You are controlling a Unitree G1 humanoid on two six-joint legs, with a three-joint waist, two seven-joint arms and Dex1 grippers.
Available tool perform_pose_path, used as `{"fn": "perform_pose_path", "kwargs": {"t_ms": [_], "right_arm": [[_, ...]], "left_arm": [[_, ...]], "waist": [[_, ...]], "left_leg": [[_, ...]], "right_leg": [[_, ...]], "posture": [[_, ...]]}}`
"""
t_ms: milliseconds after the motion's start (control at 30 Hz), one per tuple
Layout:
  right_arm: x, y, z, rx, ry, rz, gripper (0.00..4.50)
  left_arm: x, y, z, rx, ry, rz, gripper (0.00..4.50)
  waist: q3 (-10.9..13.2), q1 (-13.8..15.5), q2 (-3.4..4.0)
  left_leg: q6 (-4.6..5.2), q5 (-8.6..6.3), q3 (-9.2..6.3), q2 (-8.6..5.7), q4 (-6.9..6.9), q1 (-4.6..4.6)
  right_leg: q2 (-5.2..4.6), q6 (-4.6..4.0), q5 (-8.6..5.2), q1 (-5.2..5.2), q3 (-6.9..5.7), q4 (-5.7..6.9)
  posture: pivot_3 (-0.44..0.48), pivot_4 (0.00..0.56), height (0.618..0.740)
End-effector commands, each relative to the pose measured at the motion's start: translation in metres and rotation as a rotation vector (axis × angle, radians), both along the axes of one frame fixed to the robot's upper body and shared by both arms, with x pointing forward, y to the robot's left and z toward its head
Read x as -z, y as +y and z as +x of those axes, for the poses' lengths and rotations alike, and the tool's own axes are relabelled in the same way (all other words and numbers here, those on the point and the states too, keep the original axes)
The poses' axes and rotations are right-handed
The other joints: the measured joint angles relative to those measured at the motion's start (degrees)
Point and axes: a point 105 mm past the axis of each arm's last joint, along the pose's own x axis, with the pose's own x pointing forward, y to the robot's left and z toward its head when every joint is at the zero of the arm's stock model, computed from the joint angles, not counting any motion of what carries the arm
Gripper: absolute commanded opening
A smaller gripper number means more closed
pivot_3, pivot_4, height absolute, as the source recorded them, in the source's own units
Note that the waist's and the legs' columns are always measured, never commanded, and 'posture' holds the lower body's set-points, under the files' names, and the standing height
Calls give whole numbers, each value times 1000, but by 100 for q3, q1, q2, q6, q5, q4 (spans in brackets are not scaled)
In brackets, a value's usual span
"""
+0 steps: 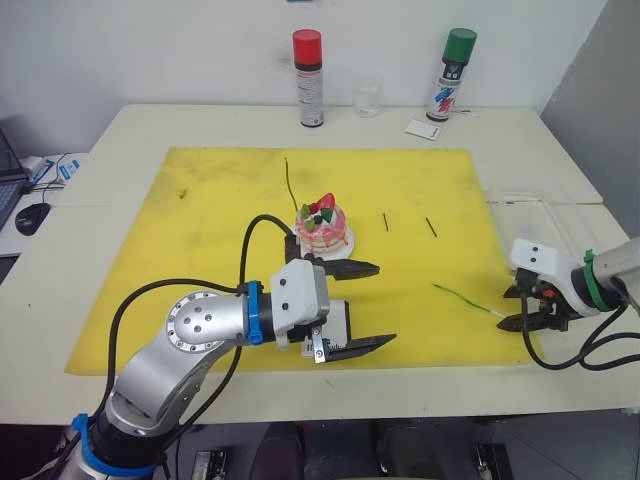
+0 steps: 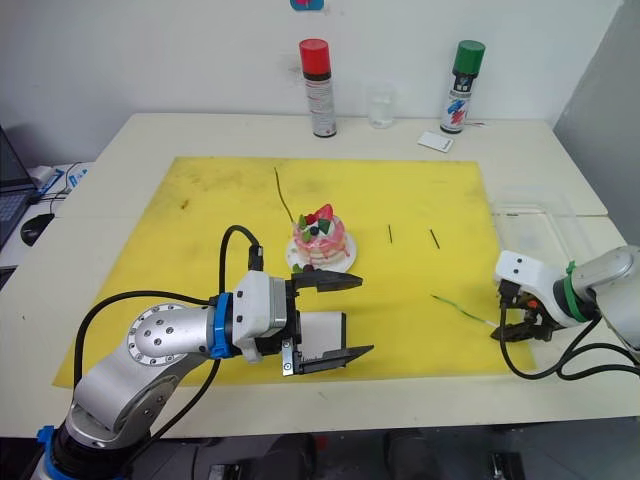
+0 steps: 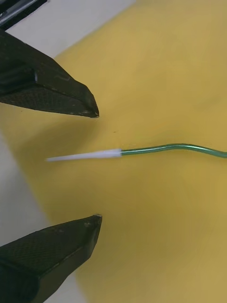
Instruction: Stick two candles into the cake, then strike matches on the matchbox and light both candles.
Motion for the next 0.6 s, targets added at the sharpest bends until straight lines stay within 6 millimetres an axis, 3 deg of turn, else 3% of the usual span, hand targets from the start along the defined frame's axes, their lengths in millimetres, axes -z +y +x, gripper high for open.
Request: {"fn": "perform_pose_path", "kwargs": {"t_ms": [33, 133, 267, 600], "right_arm": [[-8, 6, -1, -20, -4, 2, 3408], [-11, 10, -3, -20, 5, 12, 3244], [-15, 17, -7, -22, 22, 26, 2219], [-13, 18, -6, -9, 18, 10, 2219]], "left_arm": [[-5, -4, -7, 19, -37, -16, 4500], [-5, -4, -8, 17, -36, -16, 4500], [-5, -4, -9, 13, -33, -19, 4500], [-5, -6, -11, 18, -28, -22, 4500]], "waist": [[0, 2, 0], [0, 5, 0], [0, 1, 0], [0, 5, 0]], "left_leg": [[0, 0, -1, 0, 0, 0], [0, 0, -1, 0, 1, 0], [0, 0, -1, 1, 0, 1], [0, 0, -1, 0, 0, 0]], "right_leg": [[0, 0, 0, 0, -1, 0], [0, 0, 0, 1, -1, 0], [0, 0, 0, 0, -1, 0], [0, 0, 0, 0, -2, 0]], "posture": [[0, 150, 740], [0, 150, 740], [0, 150, 740], [0, 150, 740]]}}
